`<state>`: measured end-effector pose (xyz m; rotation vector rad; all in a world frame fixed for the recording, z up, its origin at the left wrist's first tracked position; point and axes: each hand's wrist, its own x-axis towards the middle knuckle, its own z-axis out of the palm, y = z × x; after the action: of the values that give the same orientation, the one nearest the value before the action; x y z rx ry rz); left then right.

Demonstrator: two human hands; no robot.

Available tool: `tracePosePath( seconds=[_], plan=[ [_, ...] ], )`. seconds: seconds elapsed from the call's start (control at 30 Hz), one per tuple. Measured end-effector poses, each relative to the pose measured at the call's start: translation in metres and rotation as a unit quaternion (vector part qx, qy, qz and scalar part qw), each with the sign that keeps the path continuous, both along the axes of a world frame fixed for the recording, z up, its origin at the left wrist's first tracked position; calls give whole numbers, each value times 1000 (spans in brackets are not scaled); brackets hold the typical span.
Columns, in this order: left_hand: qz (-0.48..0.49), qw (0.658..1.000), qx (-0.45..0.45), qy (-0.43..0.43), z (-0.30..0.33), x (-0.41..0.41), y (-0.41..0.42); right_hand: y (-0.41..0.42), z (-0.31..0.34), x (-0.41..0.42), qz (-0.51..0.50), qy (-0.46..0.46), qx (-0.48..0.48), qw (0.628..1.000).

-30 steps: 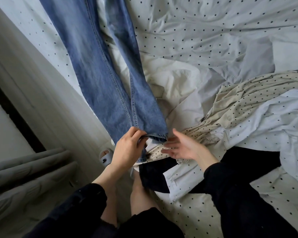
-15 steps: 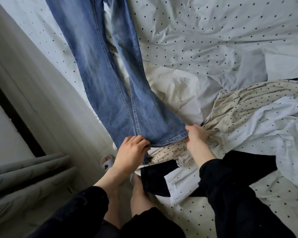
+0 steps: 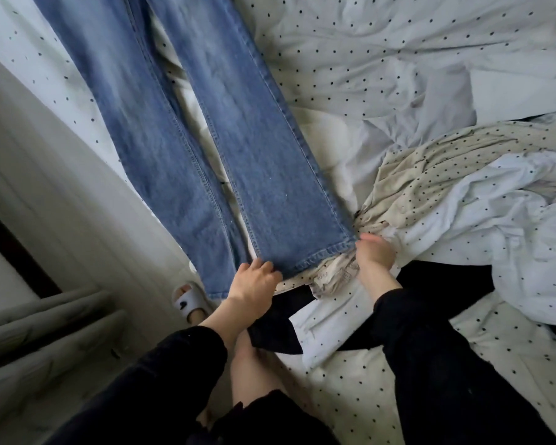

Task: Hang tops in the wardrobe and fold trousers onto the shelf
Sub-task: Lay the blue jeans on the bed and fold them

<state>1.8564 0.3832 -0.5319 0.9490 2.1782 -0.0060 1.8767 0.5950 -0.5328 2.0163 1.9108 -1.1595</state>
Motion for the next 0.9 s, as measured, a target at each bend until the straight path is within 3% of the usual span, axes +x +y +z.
tracePosePath(
  seconds=[0.1,0.2,0.27,0.37,0.43,0.53,0.6,0.73,0.9],
  plan=[
    [-19,996,3,-82,-5,2,-7,-5,2,2,179,-112,60,976],
    [80,991,105,-36,-7,-1,-12,-22,1,0,395,-32,134,908],
    [149,978,144,-9,-9,-6,-13,-38,-3,-5,506,25,134,852],
    [108,991,78,1,-23,-12,-22,-58,-21,-8,631,-21,55,773],
    [58,996,-3,-70,-30,-10,-30,-63,-29,-3,663,-102,-6,742],
    [78,981,-30,-177,-32,-13,-41,-65,-30,1,627,-114,-33,770],
    [126,980,16,-155,-27,-22,-48,-68,-22,-7,594,-111,-17,796],
    [201,969,101,-105,-16,-57,-66,-78,-3,-34,583,-153,-7,798],
    [275,945,167,-53,-3,-122,-102,-109,16,-89,577,-99,-10,811]
  ],
)
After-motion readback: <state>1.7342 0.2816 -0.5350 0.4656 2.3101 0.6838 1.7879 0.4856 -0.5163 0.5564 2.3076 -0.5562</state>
